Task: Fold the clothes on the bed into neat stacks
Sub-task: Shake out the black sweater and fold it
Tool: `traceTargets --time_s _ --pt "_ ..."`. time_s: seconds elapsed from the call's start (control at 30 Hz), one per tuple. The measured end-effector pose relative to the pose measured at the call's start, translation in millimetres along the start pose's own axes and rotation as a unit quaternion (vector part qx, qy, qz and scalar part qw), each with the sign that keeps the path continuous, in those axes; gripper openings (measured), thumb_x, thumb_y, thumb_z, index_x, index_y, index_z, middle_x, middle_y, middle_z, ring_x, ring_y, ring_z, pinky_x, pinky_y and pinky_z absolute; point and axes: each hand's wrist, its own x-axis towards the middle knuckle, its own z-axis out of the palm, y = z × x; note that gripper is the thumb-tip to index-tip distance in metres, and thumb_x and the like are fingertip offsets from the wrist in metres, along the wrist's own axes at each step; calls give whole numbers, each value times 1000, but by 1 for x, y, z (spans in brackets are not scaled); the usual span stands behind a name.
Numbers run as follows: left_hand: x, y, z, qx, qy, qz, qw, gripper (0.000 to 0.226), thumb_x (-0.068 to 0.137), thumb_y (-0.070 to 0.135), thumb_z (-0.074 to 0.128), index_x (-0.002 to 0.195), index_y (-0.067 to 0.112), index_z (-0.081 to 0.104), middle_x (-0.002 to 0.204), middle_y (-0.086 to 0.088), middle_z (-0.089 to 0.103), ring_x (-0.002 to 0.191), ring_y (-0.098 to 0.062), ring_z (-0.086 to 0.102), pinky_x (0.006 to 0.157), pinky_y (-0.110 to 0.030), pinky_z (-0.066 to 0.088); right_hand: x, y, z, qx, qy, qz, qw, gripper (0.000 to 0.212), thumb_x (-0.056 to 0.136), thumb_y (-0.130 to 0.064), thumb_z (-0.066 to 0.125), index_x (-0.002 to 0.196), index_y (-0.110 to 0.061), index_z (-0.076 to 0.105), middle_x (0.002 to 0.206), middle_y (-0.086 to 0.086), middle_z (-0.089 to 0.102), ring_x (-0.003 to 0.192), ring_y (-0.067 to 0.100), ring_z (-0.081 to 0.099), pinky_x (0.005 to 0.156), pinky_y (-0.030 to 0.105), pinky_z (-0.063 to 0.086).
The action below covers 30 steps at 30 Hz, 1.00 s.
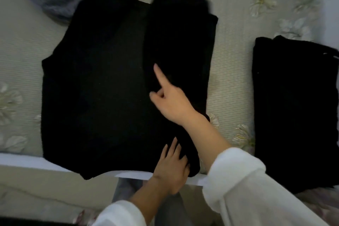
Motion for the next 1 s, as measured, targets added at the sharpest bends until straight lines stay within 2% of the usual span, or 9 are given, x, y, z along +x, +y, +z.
traceTargets --time_s 0.1,0.33,0.47,0.57,0.63,0.7,0.8,0.83,1.0 --pt "-10 0 6 15 -18 18 1000 48 102 38 22 148 25 25 160 -8 5 147 -25 -9 112 -38 -18 -7 35 24 -127 -95 70 985 70 95 -29 51 153 -28 12 127 12 57 114 25 56 98 39 47" --pt "-23 -14 11 56 -35 73 995 48 100 28 30 148 26 22 159 -9 6 147 -26 -12 111 -41 -20 -34 81 24 -162 28 109 980 50 93 -20 51 141 -20 39 119 8 58 107 24 57 88 39 49" --pt "-22 -27 1 24 -34 106 993 53 96 22 38 148 25 26 157 -2 16 146 -21 1 117 -40 3 -26 85 15 -166 76 124 975 45 92 -23 54 136 -20 43 120 6 53 104 24 56 83 38 50" --pt "-18 -43 -20 -180 52 33 982 44 93 15 45 136 23 51 140 5 46 131 -12 38 108 -25 31 -21 89 14 -168 57 154 972 45 91 -24 57 132 -21 41 120 5 51 102 24 56 78 34 48" --pt "-12 -61 -42 -325 180 -88 924 33 91 6 51 120 16 64 118 1 63 110 -10 57 99 -24 42 -16 87 16 -153 79 156 973 40 90 -27 57 128 -20 44 115 2 52 97 21 56 75 33 46" --pt "-3 -88 -68 -436 306 -219 818 27 91 3 53 114 12 64 103 -1 68 97 -14 64 94 -34 49 -8 81 18 -135 123 131 974 34 90 -25 56 123 -19 49 104 -3 52 87 16 54 68 29 42" --pt "20 -139 -114 -585 383 -325 637 23 94 12 52 116 10 58 95 0 64 90 -13 64 81 -29 53 8 71 23 -115 143 74 980 22 90 -23 55 111 -18 53 87 -9 48 77 13 52 65 29 41" --pt "30 -156 -129 -614 388 -330 603 22 94 14 53 115 10 58 96 -2 64 91 -14 64 77 -26 52 13 67 25 -115 132 62 983 14 90 -25 56 103 -20 54 82 -10 49 75 13 53 63 29 42" --pt "72 -200 -196 -655 341 -289 610 52 84 30 70 129 9 52 108 -4 63 96 -16 62 81 -26 52 13 56 54 -215 -39 86 972 33 88 -51 55 72 -24 46 70 -5 56 66 16 56 55 28 38"
